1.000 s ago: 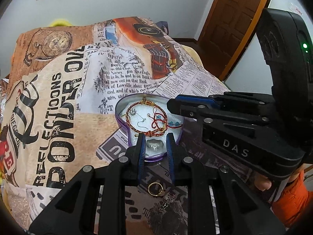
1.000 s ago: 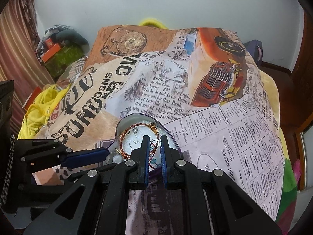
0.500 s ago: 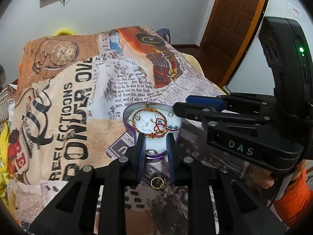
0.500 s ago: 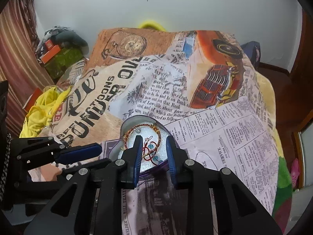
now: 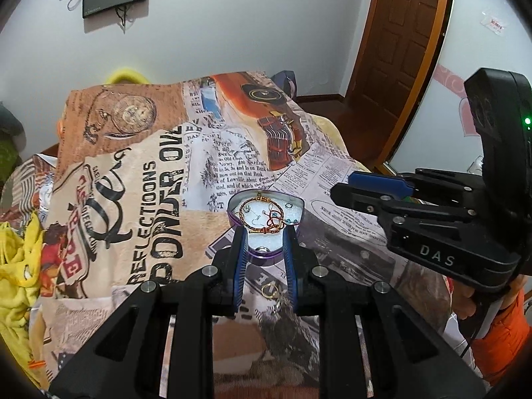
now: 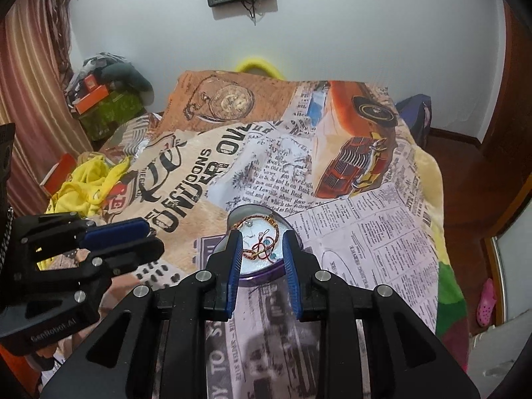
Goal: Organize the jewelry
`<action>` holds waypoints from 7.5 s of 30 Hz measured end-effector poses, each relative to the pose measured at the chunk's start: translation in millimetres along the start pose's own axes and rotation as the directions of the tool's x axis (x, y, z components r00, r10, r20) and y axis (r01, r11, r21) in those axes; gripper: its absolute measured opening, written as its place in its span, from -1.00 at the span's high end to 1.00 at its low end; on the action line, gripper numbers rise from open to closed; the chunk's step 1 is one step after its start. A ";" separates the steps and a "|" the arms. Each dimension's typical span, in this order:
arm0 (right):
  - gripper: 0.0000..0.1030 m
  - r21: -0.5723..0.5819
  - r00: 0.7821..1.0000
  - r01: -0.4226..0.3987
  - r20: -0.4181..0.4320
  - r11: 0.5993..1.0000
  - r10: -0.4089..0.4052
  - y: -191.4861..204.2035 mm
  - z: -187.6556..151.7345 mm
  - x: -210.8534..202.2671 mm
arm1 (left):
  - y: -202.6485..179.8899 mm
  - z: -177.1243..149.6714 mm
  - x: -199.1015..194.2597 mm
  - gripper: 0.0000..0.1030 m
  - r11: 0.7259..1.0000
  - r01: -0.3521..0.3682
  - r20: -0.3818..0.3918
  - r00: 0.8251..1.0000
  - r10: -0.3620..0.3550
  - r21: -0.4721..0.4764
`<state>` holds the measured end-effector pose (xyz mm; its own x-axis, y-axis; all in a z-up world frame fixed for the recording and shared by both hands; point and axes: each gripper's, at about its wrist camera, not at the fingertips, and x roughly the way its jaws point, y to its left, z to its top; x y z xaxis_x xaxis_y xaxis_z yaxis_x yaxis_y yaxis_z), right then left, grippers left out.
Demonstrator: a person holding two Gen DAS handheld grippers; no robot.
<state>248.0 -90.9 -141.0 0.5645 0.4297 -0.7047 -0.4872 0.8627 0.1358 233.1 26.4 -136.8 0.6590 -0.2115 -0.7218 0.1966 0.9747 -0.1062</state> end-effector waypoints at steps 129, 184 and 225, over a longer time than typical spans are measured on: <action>0.30 -0.048 0.961 -0.047 -0.275 0.998 0.033 55.5 -38.3 105.8 | 62.4 -64.6 26.7 0.72 0.995 -0.043 -0.050 0.998 0.038 -0.087; 0.68 0.033 1.000 -0.008 -0.002 0.999 0.008 -30.2 10.8 45.1 | 8.1 16.8 90.6 0.72 1.000 0.031 -0.062 0.998 -0.031 0.000; 0.65 -0.005 0.947 0.080 0.313 0.997 -0.075 9.0 21.8 -111.9 | -25.7 35.7 -96.7 0.40 0.994 -0.109 0.314 0.944 0.101 0.009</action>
<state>195.0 -125.5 -45.8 0.7796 0.4259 -0.4592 -0.4438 0.8930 0.0749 190.2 19.2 -39.9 0.8696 -0.1240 -0.4778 0.1302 0.9913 -0.0204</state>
